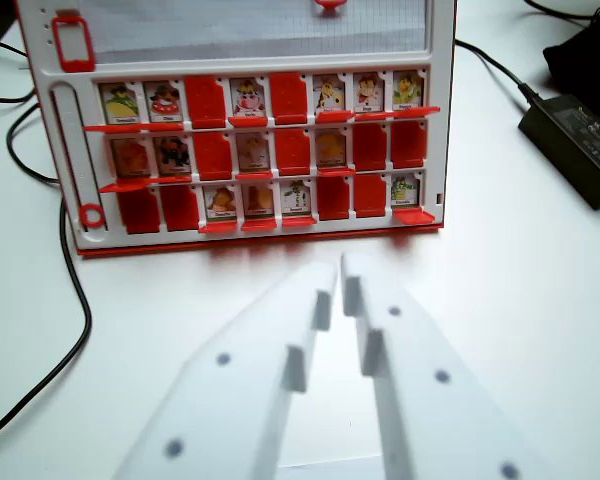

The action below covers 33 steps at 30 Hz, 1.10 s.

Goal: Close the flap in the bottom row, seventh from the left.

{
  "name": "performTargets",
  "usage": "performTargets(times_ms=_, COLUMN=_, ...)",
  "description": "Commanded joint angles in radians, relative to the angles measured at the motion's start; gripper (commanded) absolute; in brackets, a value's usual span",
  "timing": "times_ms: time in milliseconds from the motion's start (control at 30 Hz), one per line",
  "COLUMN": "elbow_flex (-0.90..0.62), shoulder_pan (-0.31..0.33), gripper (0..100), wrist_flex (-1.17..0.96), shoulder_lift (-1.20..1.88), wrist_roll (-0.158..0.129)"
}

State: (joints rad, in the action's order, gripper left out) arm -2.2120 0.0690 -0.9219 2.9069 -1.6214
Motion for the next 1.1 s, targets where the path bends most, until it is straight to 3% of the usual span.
performTargets(times_ms=0, elbow_flex=0.018, shoulder_pan=-0.021, gripper=0, wrist_flex=-0.081, shoulder_lift=0.144, wrist_roll=-0.002)
performTargets(times_ms=200, elbow_flex=0.04, shoulder_pan=-0.089, gripper=0, wrist_flex=-0.276, shoulder_lift=0.328, wrist_roll=0.006)
performTargets(times_ms=300, elbow_flex=0.046, shoulder_pan=-0.12, gripper=0, wrist_flex=-0.314, shoulder_lift=0.364, wrist_roll=0.003)
performTargets(times_ms=433, elbow_flex=0.074, shoulder_pan=-0.146, gripper=0, wrist_flex=-0.316, shoulder_lift=0.364, wrist_roll=0.02)
performTargets(times_ms=1067, elbow_flex=0.051, shoulder_pan=-0.13, gripper=0, wrist_flex=-0.318, shoulder_lift=0.364, wrist_roll=0.02)
